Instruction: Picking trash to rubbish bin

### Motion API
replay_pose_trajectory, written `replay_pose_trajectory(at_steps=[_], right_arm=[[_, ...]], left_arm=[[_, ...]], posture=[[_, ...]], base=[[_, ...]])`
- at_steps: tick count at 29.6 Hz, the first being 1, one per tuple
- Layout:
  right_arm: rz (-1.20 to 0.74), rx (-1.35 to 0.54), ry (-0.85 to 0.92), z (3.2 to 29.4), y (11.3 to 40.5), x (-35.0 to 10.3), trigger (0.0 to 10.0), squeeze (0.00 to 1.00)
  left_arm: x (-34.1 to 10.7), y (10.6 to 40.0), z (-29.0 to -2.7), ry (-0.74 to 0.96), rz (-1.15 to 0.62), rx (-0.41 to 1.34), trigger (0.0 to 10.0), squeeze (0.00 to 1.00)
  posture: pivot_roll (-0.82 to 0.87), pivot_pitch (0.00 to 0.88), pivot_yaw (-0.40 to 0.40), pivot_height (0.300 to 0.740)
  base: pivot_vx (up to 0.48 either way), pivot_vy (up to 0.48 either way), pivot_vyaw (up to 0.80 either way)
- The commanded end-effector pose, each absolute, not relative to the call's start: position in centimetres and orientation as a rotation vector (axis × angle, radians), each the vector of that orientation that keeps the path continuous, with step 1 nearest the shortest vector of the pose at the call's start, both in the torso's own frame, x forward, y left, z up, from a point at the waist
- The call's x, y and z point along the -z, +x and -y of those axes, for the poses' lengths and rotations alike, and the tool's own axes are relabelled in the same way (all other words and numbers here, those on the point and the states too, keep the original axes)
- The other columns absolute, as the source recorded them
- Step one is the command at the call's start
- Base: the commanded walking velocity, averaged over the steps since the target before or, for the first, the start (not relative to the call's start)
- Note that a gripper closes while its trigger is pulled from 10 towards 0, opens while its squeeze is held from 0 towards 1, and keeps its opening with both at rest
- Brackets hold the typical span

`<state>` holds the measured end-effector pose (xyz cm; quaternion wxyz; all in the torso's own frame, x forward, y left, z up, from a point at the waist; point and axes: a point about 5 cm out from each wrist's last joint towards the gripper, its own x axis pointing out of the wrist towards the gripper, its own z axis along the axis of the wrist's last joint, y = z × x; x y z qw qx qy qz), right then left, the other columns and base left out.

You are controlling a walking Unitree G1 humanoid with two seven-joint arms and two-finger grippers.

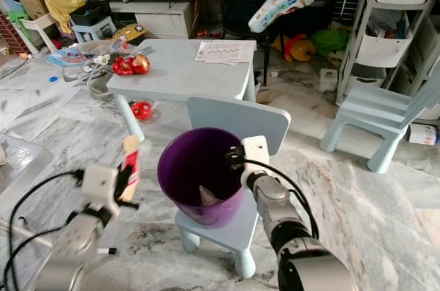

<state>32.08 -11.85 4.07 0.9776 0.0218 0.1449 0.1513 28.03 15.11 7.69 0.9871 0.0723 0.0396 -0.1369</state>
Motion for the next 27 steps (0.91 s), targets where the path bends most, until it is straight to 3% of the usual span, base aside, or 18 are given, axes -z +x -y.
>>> replay_pose_trajectory(at_steps=[1,2,14,15,16,17,27], right_arm=[[-0.266,-0.353,0.064,11.4,31.1,-4.8,10.0,0.37],[-0.265,-0.363,0.070,11.4,30.5,-4.9,10.0,0.00],[-0.347,-0.452,0.123,11.4,26.8,-7.8,10.0,0.00],[-0.388,-0.467,0.121,11.6,26.1,-8.0,10.0,0.00],[-0.388,-0.467,0.121,11.6,26.1,-8.0,10.0,0.00],[-0.422,-0.465,0.132,11.8,25.6,-8.1,10.0,0.00],[-0.517,-0.483,0.157,12.0,24.0,-8.7,10.0,0.00]], left_arm=[[-6.8,28.7,-14.0,0.154,-0.118,0.342,10.0,0.00],[-6.7,29.2,-13.4,0.156,-0.123,0.365,10.0,0.00],[-5.4,31.7,-9.9,0.097,-0.190,0.429,10.0,0.00],[-5.2,32.0,-9.7,0.090,-0.191,0.408,10.0,0.66],[-5.2,32.0,-9.7,0.090,-0.191,0.408,10.0,0.66],[-5.1,32.2,-9.5,0.082,-0.200,0.376,10.0,1.00],[-4.9,33.1,-10.8,0.188,-0.199,0.228,10.0,1.00]], posture=[[0.01,0.076,0.113,0.740],[-0.01,0.077,0.117,0.740],[-0.11,0.073,0.135,0.740],[-0.12,0.073,0.135,0.740],[-0.12,0.073,0.135,0.740],[-0.13,0.071,0.134,0.740],[-0.17,0.070,0.138,0.740]], base=[[0.000,0.000,0.00],[0.000,0.000,0.00],[0.000,0.000,0.00],[0.000,0.000,0.00],[0.000,0.000,0.00],[0.000,0.000,0.00],[0.000,0.000,0.00]])
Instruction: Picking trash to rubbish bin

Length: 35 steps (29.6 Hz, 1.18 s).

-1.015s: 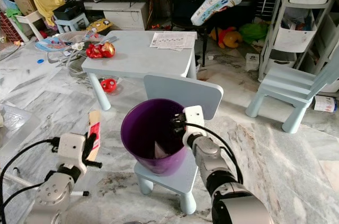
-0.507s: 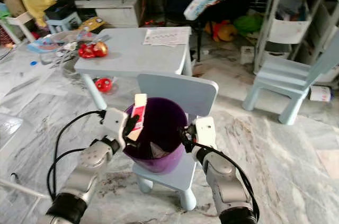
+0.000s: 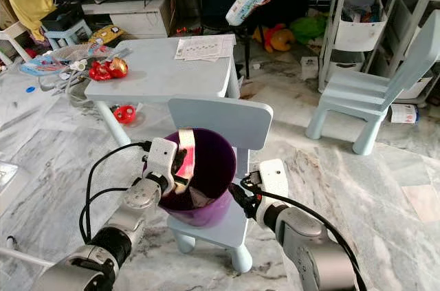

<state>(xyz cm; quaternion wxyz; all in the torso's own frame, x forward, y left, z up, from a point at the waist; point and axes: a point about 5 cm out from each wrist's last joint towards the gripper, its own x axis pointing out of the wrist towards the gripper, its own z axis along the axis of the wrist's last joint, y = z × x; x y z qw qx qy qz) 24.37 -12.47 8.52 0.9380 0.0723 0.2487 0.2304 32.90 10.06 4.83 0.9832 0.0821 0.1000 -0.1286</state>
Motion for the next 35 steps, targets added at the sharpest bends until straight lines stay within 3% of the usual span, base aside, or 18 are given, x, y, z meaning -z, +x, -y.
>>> replay_pose_trajectory(at_steps=[1,8,14,24,25,30,35], right_arm=[[-0.530,-0.484,0.160,12.0,23.9,-8.8,10.0,0.00],[-0.537,-0.482,0.145,12.0,24.1,-9.0,10.0,0.00],[-0.405,-0.445,0.071,11.8,25.8,-10.4,10.0,0.00],[-0.154,-0.388,0.006,11.3,29.1,-13.9,10.0,0.00],[-0.108,-0.376,0.007,11.3,29.5,-14.5,10.0,0.00],[-0.006,-0.356,-0.003,11.2,30.5,-16.0,10.0,0.00],[0.018,-0.368,-0.006,10.8,31.0,-16.2,10.0,0.00]], left_arm=[[-4.8,33.2,-11.1,0.189,-0.201,0.212,10.0,1.00],[-5.5,33.7,-11.5,0.197,-0.173,0.149,10.0,1.00],[-8.4,35.1,-12.5,0.151,-0.028,0.092,10.0,1.00],[-12.4,34.3,-17.9,0.168,0.220,-0.113,10.0,1.00],[-12.8,33.6,-18.7,0.181,0.248,-0.129,10.0,0.00],[-13.4,31.0,-20.6,0.168,0.269,-0.207,10.0,0.00],[-13.7,30.0,-21.0,0.140,0.263,-0.263,10.0,0.00]], posture=[[-0.17,0.070,0.139,0.740],[-0.15,0.066,0.134,0.740],[-0.11,0.058,0.119,0.740],[-0.04,0.038,0.087,0.740],[-0.03,0.037,0.081,0.740],[0.00,0.034,0.064,0.740],[0.02,0.032,0.052,0.740]], base=[[0.000,0.000,0.00],[0.000,0.000,0.00],[0.000,0.000,0.00],[0.000,0.000,0.00],[0.000,0.000,0.00],[0.000,0.000,0.00],[0.000,0.000,0.75]])
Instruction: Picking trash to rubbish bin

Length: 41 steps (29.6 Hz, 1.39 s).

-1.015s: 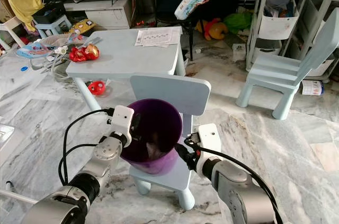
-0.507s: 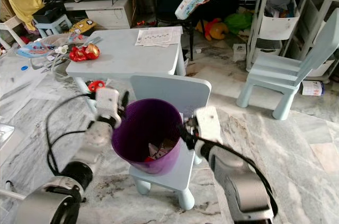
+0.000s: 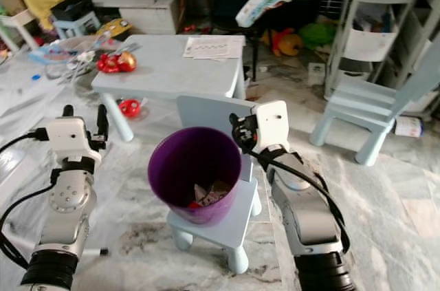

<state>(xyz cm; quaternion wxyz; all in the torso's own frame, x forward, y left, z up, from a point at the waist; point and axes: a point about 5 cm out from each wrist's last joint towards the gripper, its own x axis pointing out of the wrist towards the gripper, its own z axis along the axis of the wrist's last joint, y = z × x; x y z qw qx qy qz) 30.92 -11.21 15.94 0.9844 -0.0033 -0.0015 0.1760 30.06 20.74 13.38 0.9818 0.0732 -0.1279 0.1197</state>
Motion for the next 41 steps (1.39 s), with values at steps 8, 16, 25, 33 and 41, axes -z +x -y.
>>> replay_pose_trajectory(at_steps=[8,16,25,33,41], right_arm=[[0.064,-0.387,0.003,10.0,31.6,-16.6,10.0,0.00],[0.072,-0.394,0.014,9.8,31.6,-16.5,10.0,0.00],[0.081,-0.402,0.013,9.7,31.9,-16.7,10.0,0.00],[0.088,-0.410,0.013,9.8,32.0,-16.7,10.0,0.00],[0.109,-0.407,0.015,9.9,32.0,-17.1,10.0,0.00]], left_arm=[[-15.1,30.3,-20.2,0.136,0.239,-0.265,10.0,0.00],[-15.5,30.1,-20.1,0.142,0.228,-0.281,10.0,0.00],[-15.5,30.0,-20.0,0.146,0.207,-0.300,10.0,0.00],[-15.3,29.8,-20.3,0.163,0.184,-0.319,10.0,0.00],[-14.5,29.4,-19.9,0.121,0.157,-0.259,10.0,0.00]], posture=[[0.01,0.034,0.060,0.740],[0.02,0.041,0.054,0.740],[0.01,0.040,0.046,0.740],[0.01,0.036,0.038,0.740],[0.01,0.037,0.032,0.740]], base=[[0.000,0.000,0.80],[0.000,0.000,0.80],[0.000,0.000,0.80],[0.000,0.000,0.80],[0.000,0.000,0.80]])
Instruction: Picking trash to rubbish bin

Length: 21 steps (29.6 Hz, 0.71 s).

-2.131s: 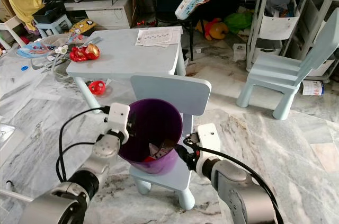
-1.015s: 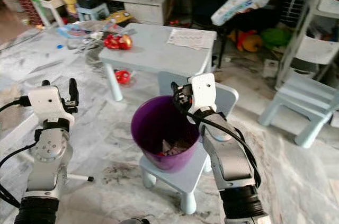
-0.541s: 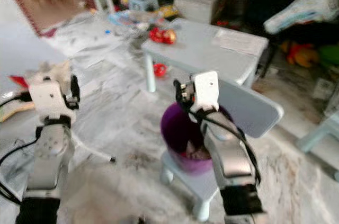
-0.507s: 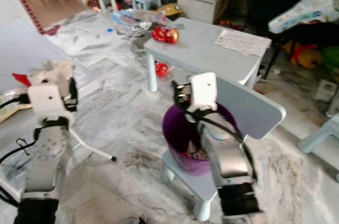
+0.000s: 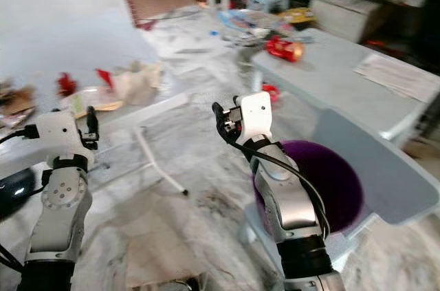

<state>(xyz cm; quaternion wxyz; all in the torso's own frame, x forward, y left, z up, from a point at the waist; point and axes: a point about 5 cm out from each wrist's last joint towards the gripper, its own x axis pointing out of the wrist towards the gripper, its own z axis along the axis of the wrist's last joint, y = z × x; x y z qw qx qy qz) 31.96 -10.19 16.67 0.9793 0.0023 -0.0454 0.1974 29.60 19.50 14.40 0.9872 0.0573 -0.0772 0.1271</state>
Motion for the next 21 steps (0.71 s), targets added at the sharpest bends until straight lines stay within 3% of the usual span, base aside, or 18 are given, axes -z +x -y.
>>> replay_pose_trajectory(at_steps=[1,21], right_arm=[[0.110,-0.406,0.016,9.93,32.00,-17.06,10.0,0.00],[0.149,-0.395,0.024,9.87,32.11,-17.66,10.0,0.00]], left_arm=[[-14.47,29.41,-19.85,0.123,0.156,-0.261,10.0,0.00],[-14.34,29.32,-20.04,0.109,0.129,-0.245,10.0,0.00]], posture=[[0.01,0.037,0.032,0.740],[0.02,0.038,0.038,0.740]], base=[[0.000,0.000,0.80],[0.000,0.000,0.80]])
